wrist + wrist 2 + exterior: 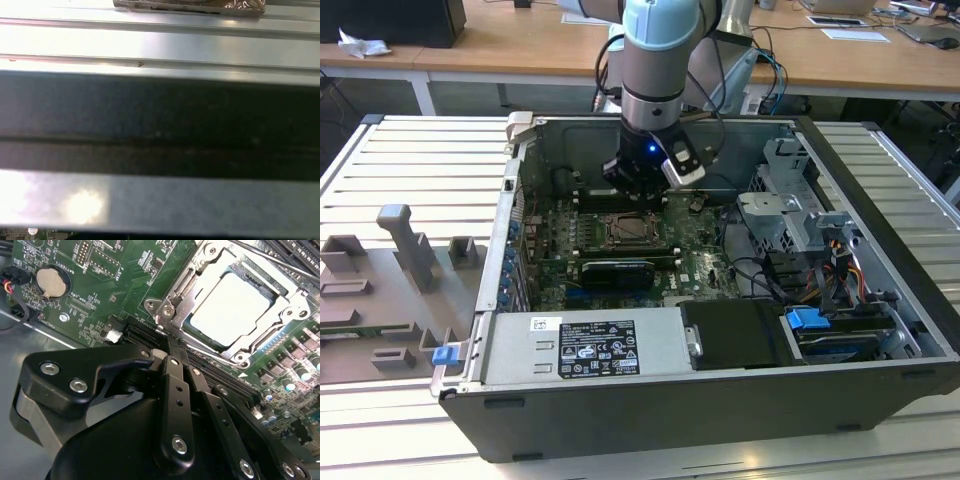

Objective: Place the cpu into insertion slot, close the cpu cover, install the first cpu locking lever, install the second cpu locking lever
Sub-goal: 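Install the first cpu locking lever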

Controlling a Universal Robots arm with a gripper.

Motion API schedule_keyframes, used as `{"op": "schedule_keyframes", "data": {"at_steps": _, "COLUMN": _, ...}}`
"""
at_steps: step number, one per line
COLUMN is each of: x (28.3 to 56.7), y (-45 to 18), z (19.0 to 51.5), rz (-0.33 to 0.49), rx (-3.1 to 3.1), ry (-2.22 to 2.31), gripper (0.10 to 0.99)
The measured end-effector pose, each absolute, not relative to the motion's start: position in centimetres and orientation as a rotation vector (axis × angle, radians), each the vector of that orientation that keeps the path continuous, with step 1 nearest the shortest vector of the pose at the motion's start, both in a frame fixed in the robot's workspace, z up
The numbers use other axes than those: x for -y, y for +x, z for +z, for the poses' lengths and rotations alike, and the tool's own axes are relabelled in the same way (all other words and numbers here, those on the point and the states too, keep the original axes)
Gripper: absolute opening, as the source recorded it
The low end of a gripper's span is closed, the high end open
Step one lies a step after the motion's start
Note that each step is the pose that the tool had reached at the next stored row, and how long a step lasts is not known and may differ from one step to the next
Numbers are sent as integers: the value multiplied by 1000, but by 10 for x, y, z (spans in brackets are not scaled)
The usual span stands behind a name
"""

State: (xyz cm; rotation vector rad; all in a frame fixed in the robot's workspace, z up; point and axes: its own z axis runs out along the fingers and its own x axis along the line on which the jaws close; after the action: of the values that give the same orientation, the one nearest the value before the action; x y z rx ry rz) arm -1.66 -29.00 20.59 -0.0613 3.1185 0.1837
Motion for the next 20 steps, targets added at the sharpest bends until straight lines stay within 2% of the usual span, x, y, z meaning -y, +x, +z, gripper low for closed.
{"op": "schedule_keyframes", "data": {"at_steps": 13, "x": 290, "y": -16, "z": 201, "rz": 158, "rx": -3120, "ry": -61, "gripper": 106}}
{"op": "schedule_keyframes", "data": {"at_steps": 20, "x": 290, "y": -16, "z": 212, "rz": 158, "rx": -3120, "ry": -62, "gripper": 106}}
